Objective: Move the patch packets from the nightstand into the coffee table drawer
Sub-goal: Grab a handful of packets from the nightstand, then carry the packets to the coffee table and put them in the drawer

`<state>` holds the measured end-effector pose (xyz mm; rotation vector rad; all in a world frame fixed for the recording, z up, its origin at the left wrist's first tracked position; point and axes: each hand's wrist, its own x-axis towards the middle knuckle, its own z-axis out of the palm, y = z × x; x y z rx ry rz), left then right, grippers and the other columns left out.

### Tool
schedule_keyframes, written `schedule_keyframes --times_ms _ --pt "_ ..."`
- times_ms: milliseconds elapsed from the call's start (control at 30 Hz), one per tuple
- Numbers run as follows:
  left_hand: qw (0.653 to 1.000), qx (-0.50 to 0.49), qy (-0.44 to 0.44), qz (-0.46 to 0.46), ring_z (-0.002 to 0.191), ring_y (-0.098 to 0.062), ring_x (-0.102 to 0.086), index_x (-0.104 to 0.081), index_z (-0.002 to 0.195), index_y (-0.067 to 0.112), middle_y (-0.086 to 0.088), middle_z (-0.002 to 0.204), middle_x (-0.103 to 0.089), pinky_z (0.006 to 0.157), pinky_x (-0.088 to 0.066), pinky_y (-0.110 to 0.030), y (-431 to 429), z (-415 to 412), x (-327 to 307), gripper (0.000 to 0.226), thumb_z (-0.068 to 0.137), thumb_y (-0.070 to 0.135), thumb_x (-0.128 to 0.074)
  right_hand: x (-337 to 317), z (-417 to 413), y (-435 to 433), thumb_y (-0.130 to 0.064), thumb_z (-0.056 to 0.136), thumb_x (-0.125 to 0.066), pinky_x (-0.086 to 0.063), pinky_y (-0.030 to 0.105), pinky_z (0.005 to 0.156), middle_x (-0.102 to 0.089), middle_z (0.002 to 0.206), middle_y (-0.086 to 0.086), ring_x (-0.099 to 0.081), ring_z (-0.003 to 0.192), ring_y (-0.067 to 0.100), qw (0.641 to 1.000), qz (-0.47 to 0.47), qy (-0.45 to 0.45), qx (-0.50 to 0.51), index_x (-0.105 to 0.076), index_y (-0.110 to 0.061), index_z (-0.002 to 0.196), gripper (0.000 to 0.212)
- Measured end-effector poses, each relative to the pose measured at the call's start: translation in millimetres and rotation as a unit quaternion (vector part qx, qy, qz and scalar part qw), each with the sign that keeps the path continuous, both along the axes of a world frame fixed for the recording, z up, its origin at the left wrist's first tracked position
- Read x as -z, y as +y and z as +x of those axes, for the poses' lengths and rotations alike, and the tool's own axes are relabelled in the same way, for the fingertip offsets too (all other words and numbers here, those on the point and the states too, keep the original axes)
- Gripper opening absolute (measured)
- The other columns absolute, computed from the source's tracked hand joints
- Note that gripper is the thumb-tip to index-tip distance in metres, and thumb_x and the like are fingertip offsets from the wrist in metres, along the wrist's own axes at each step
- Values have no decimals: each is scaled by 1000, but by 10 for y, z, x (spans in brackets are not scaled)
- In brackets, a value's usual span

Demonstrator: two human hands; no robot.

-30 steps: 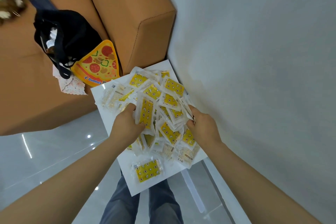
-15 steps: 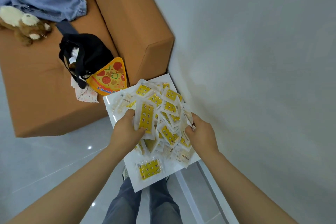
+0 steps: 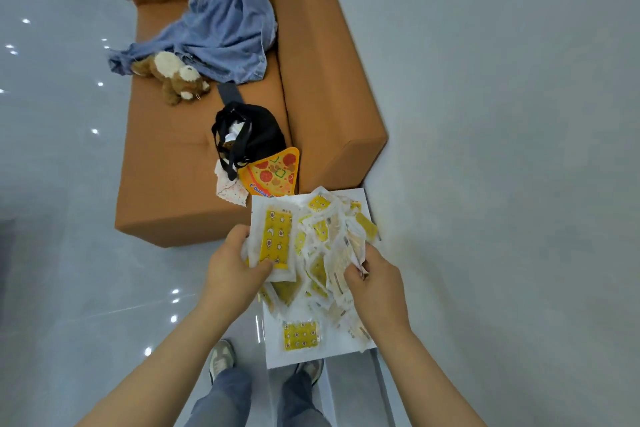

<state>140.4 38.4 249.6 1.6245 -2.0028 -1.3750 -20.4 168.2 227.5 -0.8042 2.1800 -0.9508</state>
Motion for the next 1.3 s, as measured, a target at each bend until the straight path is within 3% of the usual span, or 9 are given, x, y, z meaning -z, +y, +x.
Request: schedule_keyframes --times_ms 133,267,400,500,600,700,900,1067,1300 --pt "998 -53 24 -1 74 -7 -59 -50 95 21 8 83 -61 56 -46 -22 -122 446 -125 29 79 6 -70 -163 352 -240 -10 89 -51 -45 22 57 -60 72 -13 -54 62 4 999 -15 19 -43 -57 -37 109 34" --pt "994 -104 32 -4 78 -6 -59 -49 97 26 14 85 -58 58 -45 -20 -295 1040 -177 34 79 7 -71 -243 851 -574 -10 90 -51 -38 14 51 -59 68 -12 -53 61 1 995 -8 22 -93 -61 -19 114 28" --pt "988 -153 28 2 80 -12 -60 -50 103 24 10 88 -59 58 -44 -19 -541 1826 -250 33 80 12 -72 -327 1547 -1004 -10 91 -49 -36 10 49 -57 68 -11 -52 58 -2 989 4 18 -146 -59 -19 116 29" --pt "983 -185 17 -1 77 -10 -58 -49 101 24 8 87 -59 57 -43 -18 -784 2514 -300 34 80 11 -72 -391 2168 -1382 -12 89 -49 -37 13 50 -63 71 -5 -50 55 3 984 -5 6 -176 -60 -29 118 35" --pt "979 -205 10 -3 82 -18 -61 -50 103 23 3 91 -60 61 -46 -23 -1031 3126 -338 36 78 12 -73 -421 2773 -1743 -16 89 -51 -52 25 65 -67 81 -9 -60 72 5 981 -7 9 -193 -60 -32 118 34" --pt "974 -226 5 -4 83 -19 -58 -48 106 23 2 95 -56 64 -46 -25 -1235 3604 -414 38 80 12 -72 -472 3282 -2058 -17 88 -53 -55 36 74 -68 87 -12 -63 81 6 977 -6 7 -214 -59 -33 119 35" --pt "963 -268 10 8 85 -19 -58 -46 111 22 -2 103 -58 62 -44 -23 -1577 4197 -490 39 82 12 -69 -571 3882 -2600 -16 90 -52 -56 34 75 -66 89 -16 -63 83 7 965 -2 15 -263 -61 -30 115 30" --pt "953 -302 6 17 89 -20 -58 -48 117 18 -3 108 -59 71 -47 -28 -2004 4463 -474 40 83 13 -69 -541 4115 -3135 -18 89 -51 -56 41 72 -68 87 -7 -65 81 15 957 0 25 -290 -61 -27 100 16" --pt "943 -331 3 13 90 -21 -61 -49 119 18 -3 108 -61 71 -49 -29 -2958 4681 -436 44 81 16 -71 -543 4260 -4243 -14 90 -52 -53 29 66 -66 83 -9 -62 73 6 945 -8 16 -327 -61 -26 105 21"
